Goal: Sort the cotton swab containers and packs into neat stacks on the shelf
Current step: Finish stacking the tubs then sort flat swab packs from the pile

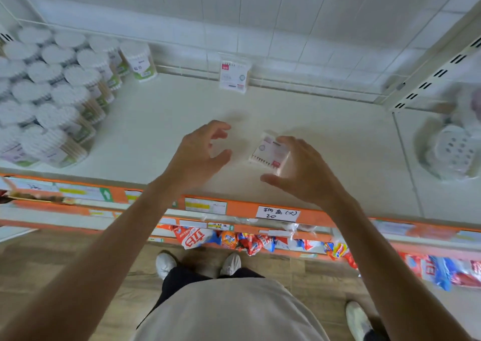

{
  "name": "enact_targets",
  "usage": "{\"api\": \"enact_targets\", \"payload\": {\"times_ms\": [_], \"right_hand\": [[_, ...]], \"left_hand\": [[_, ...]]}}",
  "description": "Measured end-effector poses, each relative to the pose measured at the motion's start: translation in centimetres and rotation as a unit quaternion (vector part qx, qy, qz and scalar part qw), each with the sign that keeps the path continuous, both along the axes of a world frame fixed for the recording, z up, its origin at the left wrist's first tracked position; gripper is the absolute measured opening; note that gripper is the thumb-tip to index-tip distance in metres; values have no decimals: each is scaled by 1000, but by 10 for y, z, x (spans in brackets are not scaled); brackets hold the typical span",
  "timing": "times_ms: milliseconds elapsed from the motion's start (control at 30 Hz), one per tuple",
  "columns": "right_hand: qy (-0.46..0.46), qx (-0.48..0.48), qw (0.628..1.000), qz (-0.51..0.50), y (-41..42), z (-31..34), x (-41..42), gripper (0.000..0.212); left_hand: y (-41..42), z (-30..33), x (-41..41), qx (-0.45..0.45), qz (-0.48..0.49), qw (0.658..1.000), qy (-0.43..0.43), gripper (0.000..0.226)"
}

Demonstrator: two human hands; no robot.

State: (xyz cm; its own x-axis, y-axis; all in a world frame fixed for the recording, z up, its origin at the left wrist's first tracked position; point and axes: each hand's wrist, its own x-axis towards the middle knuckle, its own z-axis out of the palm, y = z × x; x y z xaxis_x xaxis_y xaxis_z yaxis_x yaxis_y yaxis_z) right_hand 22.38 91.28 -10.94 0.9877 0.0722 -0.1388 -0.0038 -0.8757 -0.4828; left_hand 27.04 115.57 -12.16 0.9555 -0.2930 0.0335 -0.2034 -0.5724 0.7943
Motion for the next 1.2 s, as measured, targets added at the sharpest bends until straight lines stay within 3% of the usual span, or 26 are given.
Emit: {"api": "enact_targets", "payload": {"times_ms": [200,333,467,600,700,833,967,1100,1200], "right_hand": [[-104,7,994,13,11,8,-10,88],[-145,8,989,26,24,10,-15,88],[-129,18,990,50,33,18,-16,91],[-234,17,971,54,44,28,-3,66],[-276,-2,958,79,52,26,9,33],[-170,109,977,70,50,28,15,14],[-100,213,972,7,48,31,8,13],[-106,182,977,30,50,31,6,42],[-134,185,973,28,52,31,16,36]], "left_hand": [[-28,-5,-22,-24,-18,999,27,46],[-19,2,-23,-77,11,993,86,24],[-2,18,-23,-81,25,996,9,24],[12,35,-19,-13,-20,996,-82,28],[12,42,-20,-37,-7,996,-80,31],[18,44,-17,-75,26,995,-56,40],[25,40,-16,-74,37,997,-5,41],[16,35,-14,-53,33,998,-29,28],[9,31,-9,-23,30,998,-58,28]]}}
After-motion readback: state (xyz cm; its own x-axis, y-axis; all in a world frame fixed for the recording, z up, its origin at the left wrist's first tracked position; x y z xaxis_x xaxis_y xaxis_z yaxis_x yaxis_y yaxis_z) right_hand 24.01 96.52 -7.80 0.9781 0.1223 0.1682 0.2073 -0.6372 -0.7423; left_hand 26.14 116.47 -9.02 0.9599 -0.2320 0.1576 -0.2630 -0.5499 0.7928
